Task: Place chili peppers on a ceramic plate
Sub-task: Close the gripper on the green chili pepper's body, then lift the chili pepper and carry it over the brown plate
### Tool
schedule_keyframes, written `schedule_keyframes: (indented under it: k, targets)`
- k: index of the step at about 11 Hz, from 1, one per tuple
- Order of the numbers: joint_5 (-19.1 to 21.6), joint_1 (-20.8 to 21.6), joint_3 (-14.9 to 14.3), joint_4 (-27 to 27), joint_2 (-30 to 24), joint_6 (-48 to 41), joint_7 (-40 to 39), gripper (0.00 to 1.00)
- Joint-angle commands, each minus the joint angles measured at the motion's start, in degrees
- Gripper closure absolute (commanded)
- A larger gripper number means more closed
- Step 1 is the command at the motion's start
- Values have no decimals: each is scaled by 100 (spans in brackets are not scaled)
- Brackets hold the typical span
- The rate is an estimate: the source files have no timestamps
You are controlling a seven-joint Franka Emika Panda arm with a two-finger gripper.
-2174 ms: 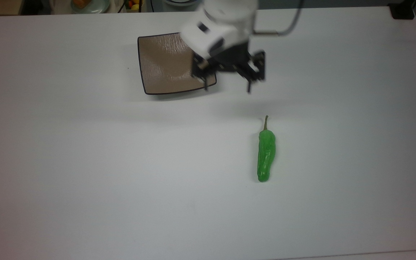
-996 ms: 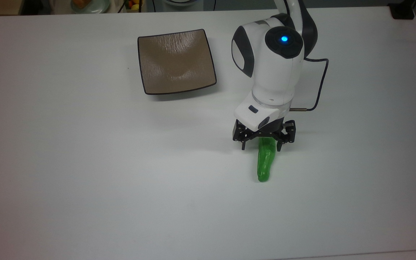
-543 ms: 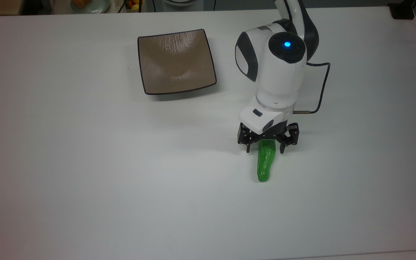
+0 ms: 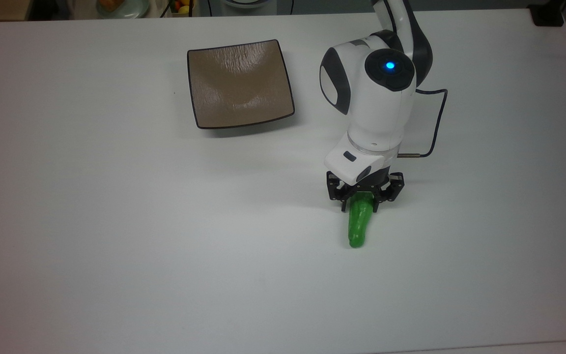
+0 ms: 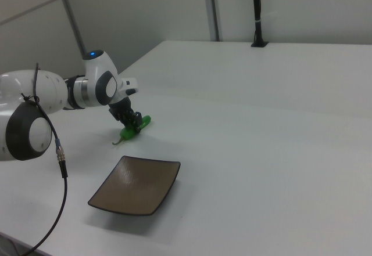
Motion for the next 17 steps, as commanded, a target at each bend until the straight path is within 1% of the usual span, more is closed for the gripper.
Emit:
schedule_keyframes:
  k: [1, 4, 7, 9, 10, 13, 15, 16, 17]
  targets:
    - [-134, 20, -5, 110, 63, 86, 110, 66]
    - [-134, 20, -5, 110, 54, 77, 101, 100]
    - [-126, -6, -5, 110, -7, 42, 101, 100]
    - [-99, -41, -5, 23, -278, -19, 101, 100]
    - [-73, -76, -5, -135, -532, -150, 110, 100]
    - [-3, -208, 4, -241, -1331, -1124, 119, 100]
    - [85, -339, 4, -678, -2034, -1407, 49, 100]
    - [164, -410, 4, -855, -2377, -1617, -108, 100]
    - [243, -506, 4, -892, -2641, -2037, -257, 100]
